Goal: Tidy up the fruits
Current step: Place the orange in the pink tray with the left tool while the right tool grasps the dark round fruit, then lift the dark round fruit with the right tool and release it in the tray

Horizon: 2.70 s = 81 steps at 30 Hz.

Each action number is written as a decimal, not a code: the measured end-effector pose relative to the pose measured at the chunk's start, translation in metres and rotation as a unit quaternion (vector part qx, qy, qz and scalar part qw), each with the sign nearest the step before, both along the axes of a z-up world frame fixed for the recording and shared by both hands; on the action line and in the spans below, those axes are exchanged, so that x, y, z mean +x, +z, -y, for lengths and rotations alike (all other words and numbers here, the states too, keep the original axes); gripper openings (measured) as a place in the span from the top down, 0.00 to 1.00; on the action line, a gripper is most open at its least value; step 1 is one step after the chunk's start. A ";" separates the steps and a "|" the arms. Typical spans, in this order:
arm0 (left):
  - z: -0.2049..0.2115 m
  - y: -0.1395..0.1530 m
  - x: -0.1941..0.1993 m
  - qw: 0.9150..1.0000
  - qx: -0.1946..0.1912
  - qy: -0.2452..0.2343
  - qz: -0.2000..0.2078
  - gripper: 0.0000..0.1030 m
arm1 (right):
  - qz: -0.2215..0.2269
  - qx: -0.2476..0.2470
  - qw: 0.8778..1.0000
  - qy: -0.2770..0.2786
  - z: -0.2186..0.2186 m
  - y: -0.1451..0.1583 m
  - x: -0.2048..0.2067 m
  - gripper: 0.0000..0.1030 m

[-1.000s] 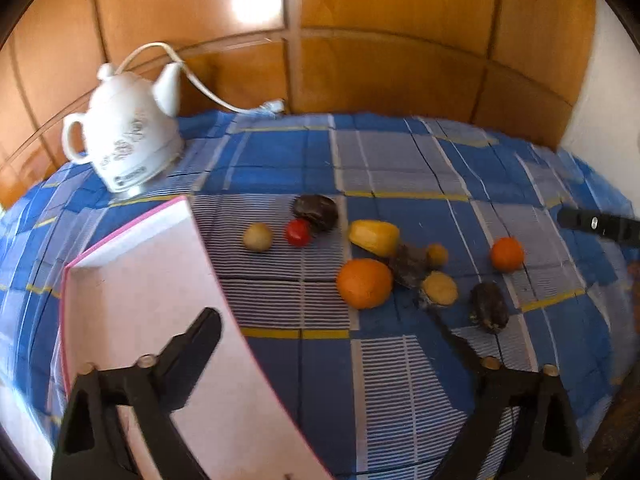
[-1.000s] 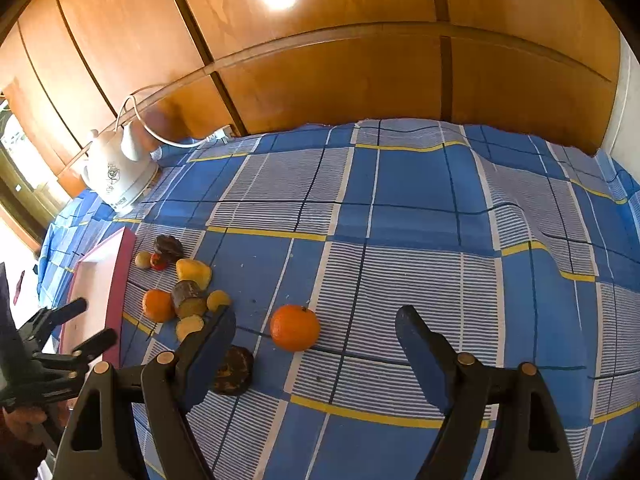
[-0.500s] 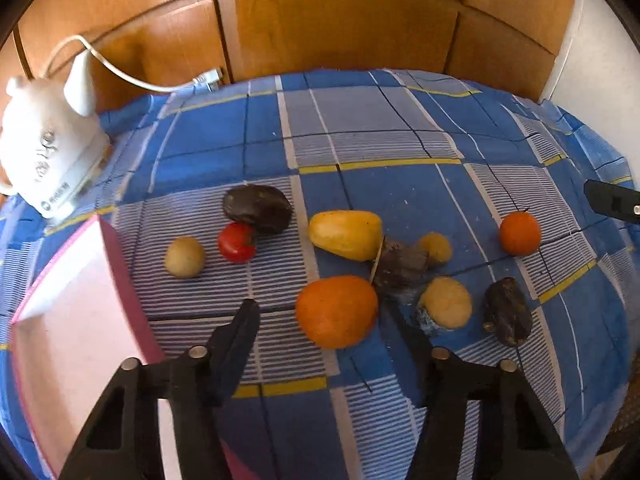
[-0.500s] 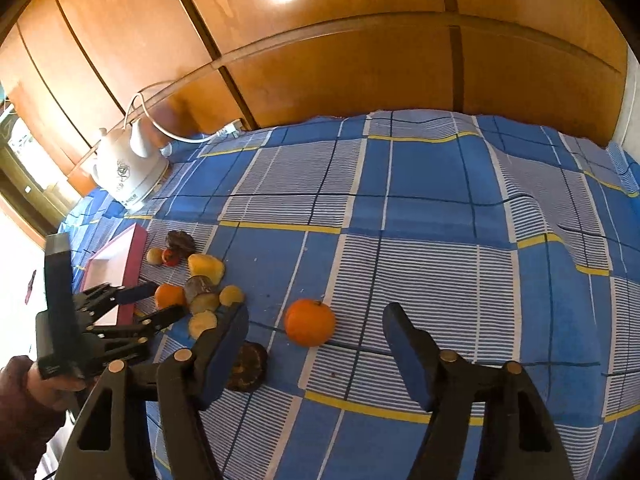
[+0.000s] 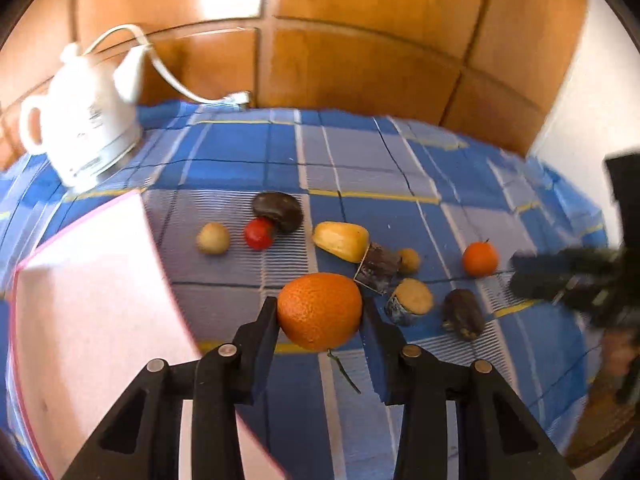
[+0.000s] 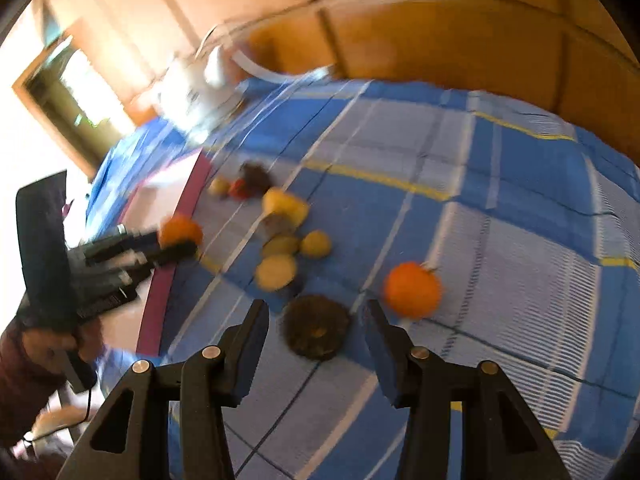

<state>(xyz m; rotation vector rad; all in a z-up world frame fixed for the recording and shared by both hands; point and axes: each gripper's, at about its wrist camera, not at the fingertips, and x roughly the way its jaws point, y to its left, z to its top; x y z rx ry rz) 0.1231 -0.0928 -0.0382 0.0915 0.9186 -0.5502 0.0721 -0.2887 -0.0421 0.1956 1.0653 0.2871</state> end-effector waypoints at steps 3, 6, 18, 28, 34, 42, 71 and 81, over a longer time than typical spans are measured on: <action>-0.023 0.007 -0.005 0.999 -0.008 0.034 0.006 0.61 | -0.012 -0.021 1.000 0.019 -0.014 -0.012 0.001 0.45; -0.053 0.010 -0.008 0.997 -0.008 0.073 0.012 0.61 | -0.021 -0.048 0.998 0.019 -0.020 -0.022 0.004 0.44; -0.157 -0.023 0.014 0.959 0.096 0.268 0.008 0.60 | -0.044 -0.087 0.995 0.028 -0.031 -0.048 0.016 0.49; -0.161 -0.001 -0.012 0.942 0.077 0.319 0.065 0.27 | -0.036 -0.102 0.994 0.035 -0.031 -0.047 0.014 0.49; -0.145 0.045 -0.047 0.943 0.045 0.307 0.122 0.26 | -0.034 -0.106 0.993 0.035 -0.033 -0.047 0.012 0.49; -0.136 0.078 -0.078 0.942 0.037 0.296 0.154 0.22 | -0.032 -0.117 0.992 0.039 -0.039 -0.047 0.009 0.51; -0.148 0.087 -0.110 0.937 0.043 0.294 0.181 0.17 | -0.001 -0.049 0.996 0.073 -0.096 -0.005 -0.018 0.53; -0.167 0.067 -0.104 0.937 0.040 0.314 0.148 0.15 | 0.018 -0.026 0.989 0.144 -0.188 0.007 0.017 0.53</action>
